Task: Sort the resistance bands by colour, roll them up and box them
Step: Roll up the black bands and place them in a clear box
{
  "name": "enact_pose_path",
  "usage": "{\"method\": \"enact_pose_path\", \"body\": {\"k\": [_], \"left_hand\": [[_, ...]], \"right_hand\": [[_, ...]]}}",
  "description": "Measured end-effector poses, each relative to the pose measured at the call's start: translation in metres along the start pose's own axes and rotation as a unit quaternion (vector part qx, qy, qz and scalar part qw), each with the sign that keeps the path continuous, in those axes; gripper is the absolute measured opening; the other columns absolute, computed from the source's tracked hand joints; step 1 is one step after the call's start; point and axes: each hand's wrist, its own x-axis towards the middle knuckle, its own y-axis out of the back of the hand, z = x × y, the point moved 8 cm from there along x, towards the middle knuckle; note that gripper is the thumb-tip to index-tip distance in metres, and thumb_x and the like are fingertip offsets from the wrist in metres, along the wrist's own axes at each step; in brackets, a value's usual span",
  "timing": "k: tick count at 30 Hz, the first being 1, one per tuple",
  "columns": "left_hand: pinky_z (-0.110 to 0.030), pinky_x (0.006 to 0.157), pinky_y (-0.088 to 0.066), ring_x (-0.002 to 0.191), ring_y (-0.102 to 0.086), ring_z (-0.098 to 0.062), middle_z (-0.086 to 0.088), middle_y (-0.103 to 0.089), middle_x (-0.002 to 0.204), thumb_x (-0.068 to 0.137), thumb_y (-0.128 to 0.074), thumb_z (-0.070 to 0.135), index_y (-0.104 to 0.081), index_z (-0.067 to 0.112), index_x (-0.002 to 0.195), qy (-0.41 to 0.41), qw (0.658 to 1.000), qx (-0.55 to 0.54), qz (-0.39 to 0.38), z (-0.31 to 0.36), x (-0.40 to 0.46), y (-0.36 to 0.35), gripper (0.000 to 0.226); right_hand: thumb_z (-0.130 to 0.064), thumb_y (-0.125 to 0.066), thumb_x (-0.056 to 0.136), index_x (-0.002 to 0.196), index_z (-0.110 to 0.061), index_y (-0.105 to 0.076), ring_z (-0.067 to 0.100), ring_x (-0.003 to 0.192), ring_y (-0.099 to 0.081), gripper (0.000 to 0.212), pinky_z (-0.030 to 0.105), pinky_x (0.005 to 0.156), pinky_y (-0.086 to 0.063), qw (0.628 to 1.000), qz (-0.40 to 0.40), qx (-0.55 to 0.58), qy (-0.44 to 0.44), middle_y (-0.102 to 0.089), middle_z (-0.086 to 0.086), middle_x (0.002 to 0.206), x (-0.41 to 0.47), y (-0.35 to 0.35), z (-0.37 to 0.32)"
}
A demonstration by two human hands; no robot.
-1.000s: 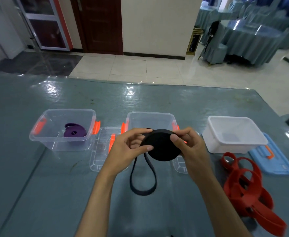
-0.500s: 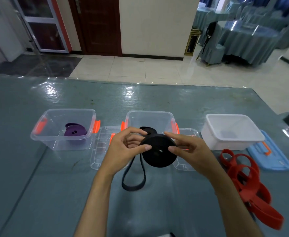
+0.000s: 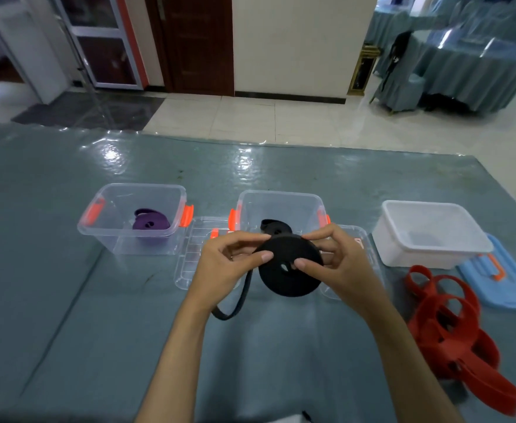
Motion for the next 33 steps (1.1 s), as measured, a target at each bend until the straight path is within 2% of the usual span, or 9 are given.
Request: {"method": "enact_pose_path", "body": {"k": [3,5,10,15,19,22,24,29,33], "left_hand": [[-0.023,0.085,-0.057,0.091,-0.077,-0.019,-0.004,-0.080,0.095,0.077,-0.087,-0.002,-0.076,0.006,0.095,-0.016,0.999,0.008,0.029,0.000,-0.001,0.000,0.022],[-0.023,0.085,-0.057,0.090,-0.077,-0.017,-0.001,-0.080,0.093,0.078,-0.086,-0.003,-0.076,0.007,0.092,-0.007,1.000,-0.005,0.029,-0.004,-0.002,-0.004,0.020],[-0.031,0.098,-0.057,0.105,-0.075,-0.020,-0.001,-0.080,0.110,0.086,-0.080,0.002,-0.079,0.020,0.116,0.035,0.999,-0.001,-0.036,-0.013,0.001,-0.006,0.035],[-0.029,0.094,-0.058,0.103,-0.076,-0.019,-0.002,-0.080,0.104,0.085,-0.082,0.001,-0.077,0.013,0.105,0.030,0.999,-0.007,-0.028,-0.009,0.004,-0.015,0.025],[-0.034,0.098,-0.057,0.106,-0.075,-0.022,-0.004,-0.080,0.107,0.087,-0.082,0.005,-0.077,0.015,0.107,0.040,0.998,-0.006,-0.049,-0.015,0.006,-0.028,0.022],[-0.035,0.106,-0.054,0.117,-0.072,-0.019,0.000,-0.078,0.118,0.089,-0.079,0.005,-0.076,0.018,0.123,0.067,0.994,-0.016,-0.081,-0.020,0.007,-0.033,0.037],[-0.034,0.106,-0.055,0.114,-0.073,-0.018,-0.001,-0.079,0.117,0.088,-0.079,0.003,-0.075,0.017,0.125,0.066,0.995,-0.020,-0.072,-0.019,0.010,-0.034,0.039],[-0.044,0.096,-0.060,0.094,-0.078,-0.026,-0.010,-0.080,0.093,0.085,-0.085,0.010,-0.072,0.013,0.110,0.049,0.998,0.011,-0.029,-0.020,0.019,-0.039,0.028],[-0.047,0.095,-0.061,0.097,-0.077,-0.024,-0.007,-0.079,0.100,0.085,-0.085,0.011,-0.075,0.014,0.108,0.065,0.997,-0.006,-0.029,-0.029,0.023,-0.042,0.026]], "right_hand": [[0.001,-0.085,0.079,0.095,-0.014,-0.052,0.032,0.082,-0.078,0.039,0.051,0.071,-0.063,0.999,-0.029,-0.009,-0.024,-0.078,0.013,0.094,0.004,-0.007,0.005],[0.001,-0.085,0.079,0.099,-0.019,-0.059,0.032,0.081,-0.078,0.038,0.051,0.073,-0.063,0.999,-0.025,-0.013,-0.016,-0.078,0.013,0.091,0.005,-0.005,0.002],[-0.004,-0.085,0.081,0.117,-0.022,-0.070,0.028,0.086,-0.078,0.043,0.043,0.076,-0.064,1.000,0.021,-0.009,0.018,-0.079,0.009,0.096,0.004,0.009,-0.006],[-0.005,-0.087,0.078,0.103,-0.022,-0.059,0.035,0.081,-0.077,0.041,0.050,0.074,-0.063,0.999,-0.022,0.007,-0.039,-0.078,0.013,0.097,0.006,0.005,0.002],[-0.005,-0.086,0.080,0.117,-0.023,-0.066,0.028,0.085,-0.078,0.046,0.041,0.078,-0.063,0.999,-0.022,-0.024,-0.021,-0.080,0.009,0.095,0.007,0.010,0.001],[-0.001,-0.083,0.080,0.117,-0.017,-0.072,0.024,0.091,-0.078,0.041,0.031,0.080,-0.061,1.000,0.015,0.010,-0.003,-0.080,0.008,0.097,0.008,0.018,0.001],[0.001,-0.081,0.082,0.117,-0.015,-0.072,0.023,0.091,-0.078,0.039,0.026,0.079,-0.060,0.999,0.031,0.017,-0.008,-0.080,0.007,0.098,0.010,0.023,0.003],[-0.006,-0.087,0.077,0.108,-0.012,-0.059,0.029,0.083,-0.077,0.042,0.034,0.070,-0.061,0.998,0.005,-0.010,-0.066,-0.080,0.009,0.096,0.016,0.025,0.010],[-0.005,-0.088,0.077,0.109,-0.015,-0.063,0.031,0.081,-0.077,0.042,0.040,0.070,-0.064,0.998,0.056,-0.004,-0.029,-0.079,0.012,0.093,0.019,0.033,0.004]]}}
